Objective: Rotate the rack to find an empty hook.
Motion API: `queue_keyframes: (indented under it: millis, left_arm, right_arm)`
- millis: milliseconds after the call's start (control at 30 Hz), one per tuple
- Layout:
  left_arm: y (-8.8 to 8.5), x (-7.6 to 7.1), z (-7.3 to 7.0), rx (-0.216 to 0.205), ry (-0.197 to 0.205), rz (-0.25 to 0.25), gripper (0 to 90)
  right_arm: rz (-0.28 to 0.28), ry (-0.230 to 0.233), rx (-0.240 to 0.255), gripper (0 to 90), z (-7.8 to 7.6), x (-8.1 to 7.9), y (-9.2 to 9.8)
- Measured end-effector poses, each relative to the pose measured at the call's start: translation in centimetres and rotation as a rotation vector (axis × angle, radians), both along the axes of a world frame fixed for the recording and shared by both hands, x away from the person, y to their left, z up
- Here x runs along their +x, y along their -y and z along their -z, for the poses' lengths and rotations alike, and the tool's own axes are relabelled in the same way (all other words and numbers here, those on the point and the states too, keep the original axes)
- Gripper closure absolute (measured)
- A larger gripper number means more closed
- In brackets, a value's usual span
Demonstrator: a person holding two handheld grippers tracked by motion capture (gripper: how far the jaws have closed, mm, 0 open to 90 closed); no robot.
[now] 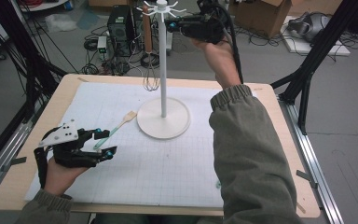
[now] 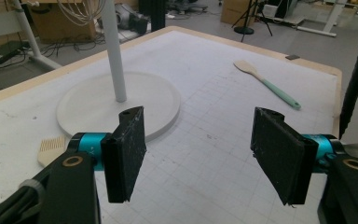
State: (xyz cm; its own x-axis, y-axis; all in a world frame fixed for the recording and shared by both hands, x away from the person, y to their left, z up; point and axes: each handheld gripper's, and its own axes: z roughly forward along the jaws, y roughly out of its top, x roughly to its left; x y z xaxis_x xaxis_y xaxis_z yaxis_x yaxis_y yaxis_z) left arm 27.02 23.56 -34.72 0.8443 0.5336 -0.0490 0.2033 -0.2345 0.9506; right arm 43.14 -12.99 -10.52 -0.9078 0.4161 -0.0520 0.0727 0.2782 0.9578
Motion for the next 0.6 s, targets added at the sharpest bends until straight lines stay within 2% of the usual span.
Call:
queue_keyframes:
  millis: [333,467,600]
  left_arm:
    - [0.0,0.0,-0.1,-0.001,0.003,-0.001,35.6]
    - [-0.1,0.0,-0.1,-0.001,0.002,-0.002,35.6]
    - [-0.3,0.0,0.0,-0.002,0.002,-0.007,35.6]
  right_arm:
    - [-0.001,0.011,-0.023,89.6,-0.3,-0.3,-1.6]
    - [0.002,0.009,-0.019,89.5,-0.2,-0.4,-1.4]
    - [-0.005,0.009,-0.001,88.8,0.1,-1.0,-0.4]
